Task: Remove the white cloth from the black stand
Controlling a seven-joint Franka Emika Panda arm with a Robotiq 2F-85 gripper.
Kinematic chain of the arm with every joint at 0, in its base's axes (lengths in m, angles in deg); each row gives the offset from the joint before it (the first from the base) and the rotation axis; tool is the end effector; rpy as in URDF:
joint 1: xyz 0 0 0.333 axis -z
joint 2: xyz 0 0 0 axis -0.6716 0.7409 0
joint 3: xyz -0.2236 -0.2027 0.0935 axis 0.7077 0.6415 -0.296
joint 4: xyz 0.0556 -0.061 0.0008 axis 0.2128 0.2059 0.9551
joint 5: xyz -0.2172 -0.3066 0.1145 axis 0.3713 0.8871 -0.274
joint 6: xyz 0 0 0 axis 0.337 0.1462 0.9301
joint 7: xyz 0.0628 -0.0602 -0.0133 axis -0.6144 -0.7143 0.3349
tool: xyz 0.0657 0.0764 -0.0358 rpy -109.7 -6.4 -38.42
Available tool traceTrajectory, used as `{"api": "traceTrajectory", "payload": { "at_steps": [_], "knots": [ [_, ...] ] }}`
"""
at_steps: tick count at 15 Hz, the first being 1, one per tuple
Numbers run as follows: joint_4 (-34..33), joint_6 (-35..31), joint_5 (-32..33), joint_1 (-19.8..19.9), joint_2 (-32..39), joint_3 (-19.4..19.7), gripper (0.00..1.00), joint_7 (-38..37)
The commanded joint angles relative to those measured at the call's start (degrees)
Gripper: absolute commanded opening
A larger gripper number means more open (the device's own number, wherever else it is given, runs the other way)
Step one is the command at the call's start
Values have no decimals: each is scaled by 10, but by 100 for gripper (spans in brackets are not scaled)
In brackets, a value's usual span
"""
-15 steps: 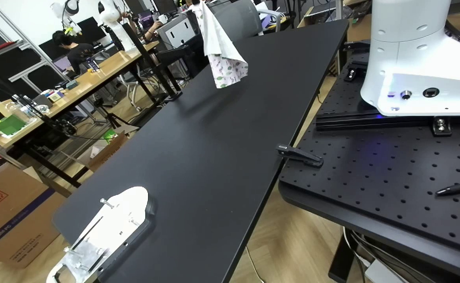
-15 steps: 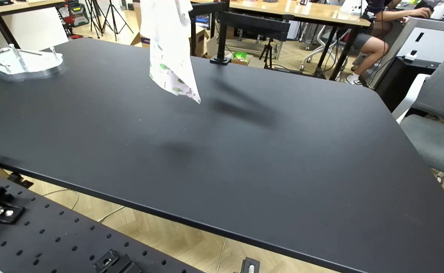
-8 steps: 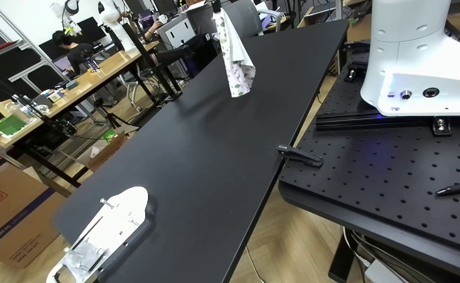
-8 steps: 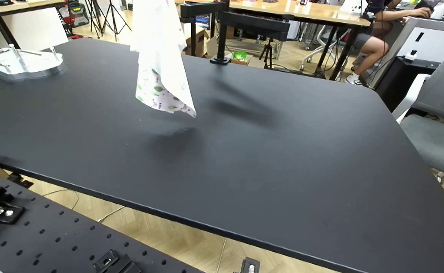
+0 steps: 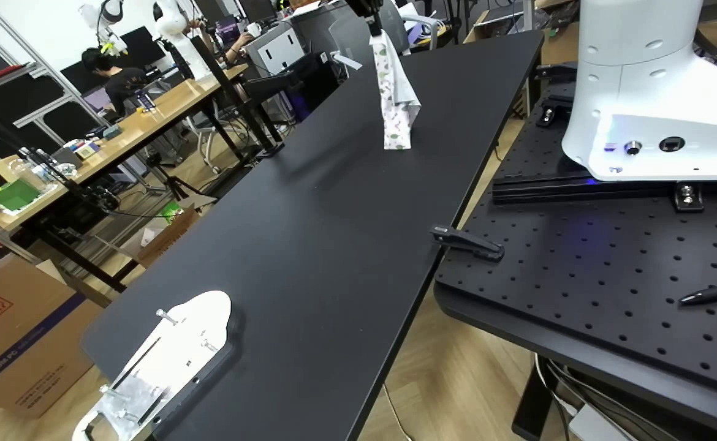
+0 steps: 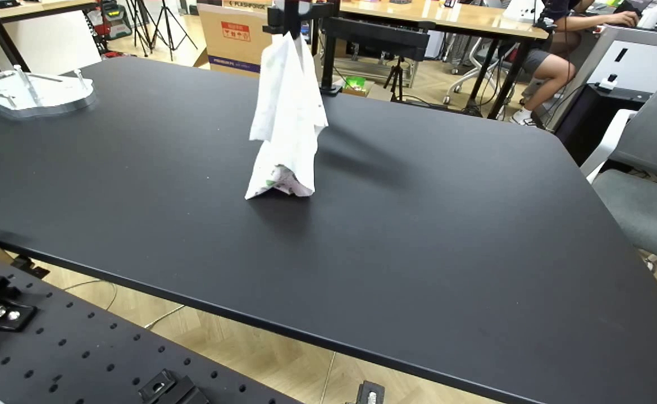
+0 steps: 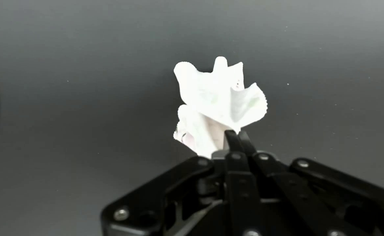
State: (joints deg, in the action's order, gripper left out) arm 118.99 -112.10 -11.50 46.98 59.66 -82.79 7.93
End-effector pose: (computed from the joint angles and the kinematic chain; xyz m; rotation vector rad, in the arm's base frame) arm 0.4351 -0.0860 0.3681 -3.0571 -0.2795 -0.0225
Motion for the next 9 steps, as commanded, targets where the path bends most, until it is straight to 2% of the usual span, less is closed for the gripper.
{"api": "traceTrajectory", "payload": {
  "at_steps": [1, 5, 9],
  "knots": [
    [19, -13, 11, 7, 2, 11, 27, -32],
    [14, 19, -20, -1, -3, 16, 54, -16],
    [5, 53, -47, -15, -16, 5, 80, -34]
  ]
}}
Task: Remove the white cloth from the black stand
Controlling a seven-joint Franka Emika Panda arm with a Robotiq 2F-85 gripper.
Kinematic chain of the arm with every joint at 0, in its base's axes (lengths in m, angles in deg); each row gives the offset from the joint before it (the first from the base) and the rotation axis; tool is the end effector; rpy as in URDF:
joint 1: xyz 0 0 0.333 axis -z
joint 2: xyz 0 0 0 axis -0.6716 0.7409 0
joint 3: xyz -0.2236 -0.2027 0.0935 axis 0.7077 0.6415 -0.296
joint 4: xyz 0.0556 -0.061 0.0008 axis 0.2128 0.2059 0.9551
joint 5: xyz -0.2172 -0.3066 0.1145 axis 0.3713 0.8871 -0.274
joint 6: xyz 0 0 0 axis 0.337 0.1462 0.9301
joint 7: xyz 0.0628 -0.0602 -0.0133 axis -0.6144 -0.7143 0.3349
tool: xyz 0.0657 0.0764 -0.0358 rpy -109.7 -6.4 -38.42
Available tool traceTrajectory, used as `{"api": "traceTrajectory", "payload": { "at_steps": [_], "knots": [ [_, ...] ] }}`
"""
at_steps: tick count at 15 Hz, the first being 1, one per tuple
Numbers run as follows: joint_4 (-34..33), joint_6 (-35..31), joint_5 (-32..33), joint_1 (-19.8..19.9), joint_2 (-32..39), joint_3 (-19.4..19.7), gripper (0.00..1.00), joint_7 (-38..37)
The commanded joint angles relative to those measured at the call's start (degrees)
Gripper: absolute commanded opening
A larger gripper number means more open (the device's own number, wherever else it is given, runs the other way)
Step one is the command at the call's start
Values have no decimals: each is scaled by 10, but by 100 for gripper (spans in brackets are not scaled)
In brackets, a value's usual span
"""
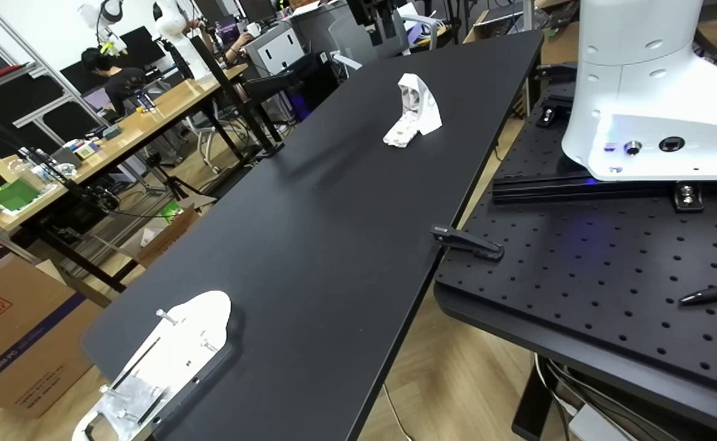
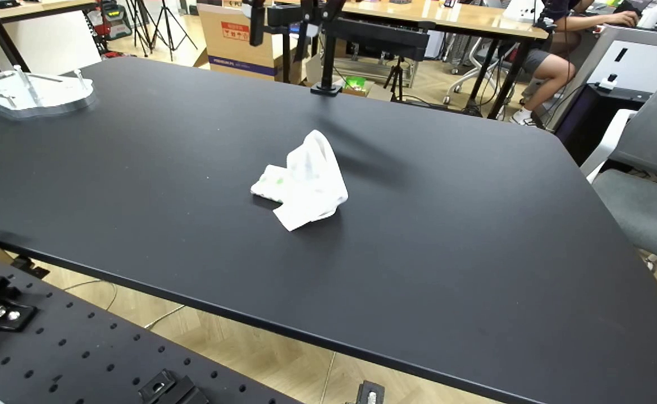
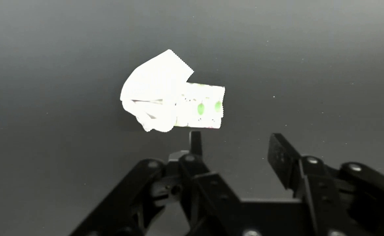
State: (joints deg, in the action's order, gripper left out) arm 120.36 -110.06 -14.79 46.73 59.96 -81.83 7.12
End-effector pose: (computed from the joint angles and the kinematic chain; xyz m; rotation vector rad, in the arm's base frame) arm 0.4239 -0.0867 0.3526 -2.9990 -0.1808 0.0508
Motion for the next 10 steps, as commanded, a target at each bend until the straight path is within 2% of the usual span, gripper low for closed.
{"api": "traceTrajectory", "payload": {
  "at_steps": [1, 3, 6, 10],
  "knots": [
    [-12, 44, -22, -16, -22, -7, 86, -30],
    [-22, 72, -40, -25, -27, -12, 98, -40],
    [-31, 91, -50, -35, -34, -22, 100, -48],
    [-39, 82, -40, -39, -34, -36, 100, -80]
  ]
}}
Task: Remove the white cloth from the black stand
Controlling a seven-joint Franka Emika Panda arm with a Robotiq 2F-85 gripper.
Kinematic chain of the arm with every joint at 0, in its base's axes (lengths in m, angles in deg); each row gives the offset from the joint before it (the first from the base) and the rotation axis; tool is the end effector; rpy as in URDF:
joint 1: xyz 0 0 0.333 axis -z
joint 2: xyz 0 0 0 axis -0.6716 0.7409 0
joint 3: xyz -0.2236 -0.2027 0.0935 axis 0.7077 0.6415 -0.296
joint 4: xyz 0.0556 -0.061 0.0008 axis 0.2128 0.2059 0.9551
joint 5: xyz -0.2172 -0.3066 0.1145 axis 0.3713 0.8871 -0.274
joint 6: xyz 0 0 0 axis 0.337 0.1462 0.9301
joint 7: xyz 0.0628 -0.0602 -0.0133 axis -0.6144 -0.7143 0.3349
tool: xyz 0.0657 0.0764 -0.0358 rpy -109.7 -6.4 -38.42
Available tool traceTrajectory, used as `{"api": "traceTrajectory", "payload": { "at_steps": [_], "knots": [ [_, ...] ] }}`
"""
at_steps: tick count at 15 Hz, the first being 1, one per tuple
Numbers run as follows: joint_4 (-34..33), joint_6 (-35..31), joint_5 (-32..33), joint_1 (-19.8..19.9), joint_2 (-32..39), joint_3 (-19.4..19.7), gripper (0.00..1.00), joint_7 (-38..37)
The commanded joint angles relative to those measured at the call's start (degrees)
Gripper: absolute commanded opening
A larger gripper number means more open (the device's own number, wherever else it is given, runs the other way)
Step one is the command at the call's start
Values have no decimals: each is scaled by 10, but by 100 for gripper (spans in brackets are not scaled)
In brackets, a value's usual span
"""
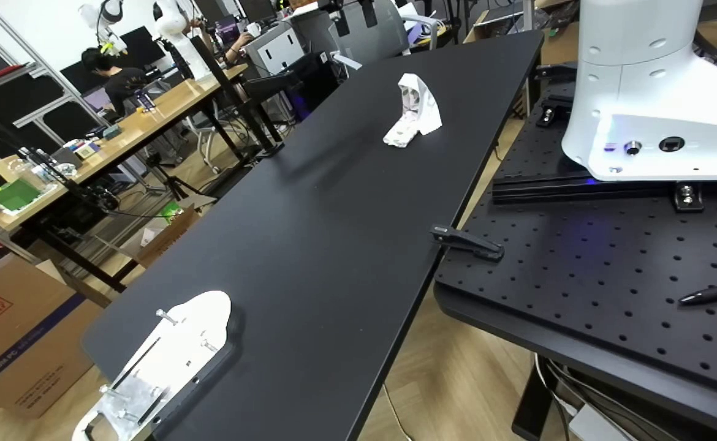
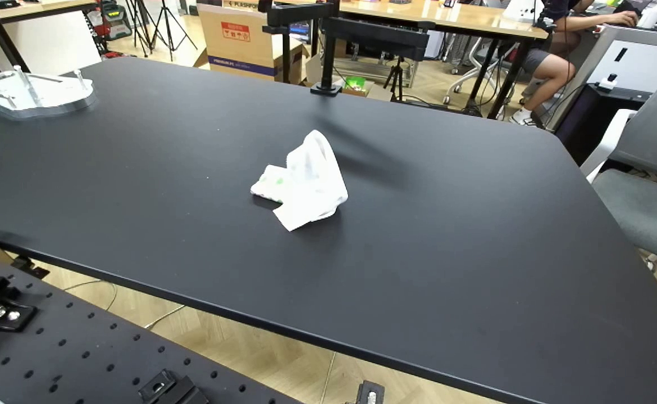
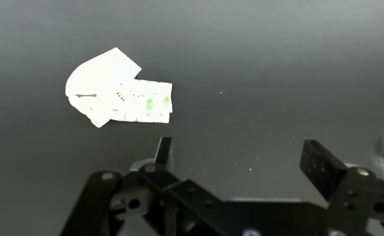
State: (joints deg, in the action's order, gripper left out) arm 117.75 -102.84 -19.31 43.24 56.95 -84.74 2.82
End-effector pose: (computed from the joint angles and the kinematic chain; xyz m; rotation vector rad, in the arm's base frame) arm 0.4288 -0.0336 0.3861 -2.9308 -0.1821 0.0860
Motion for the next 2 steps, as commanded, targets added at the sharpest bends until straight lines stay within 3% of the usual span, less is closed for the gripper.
{"api": "traceTrajectory", "payload": {
  "at_steps": [1, 2],
  "knots": [
    [-16, 12, 2, -5, -1, -7, 100, -39],
    [-19, 16, -4, -6, 2, -7, 100, -39]
  ]
}}
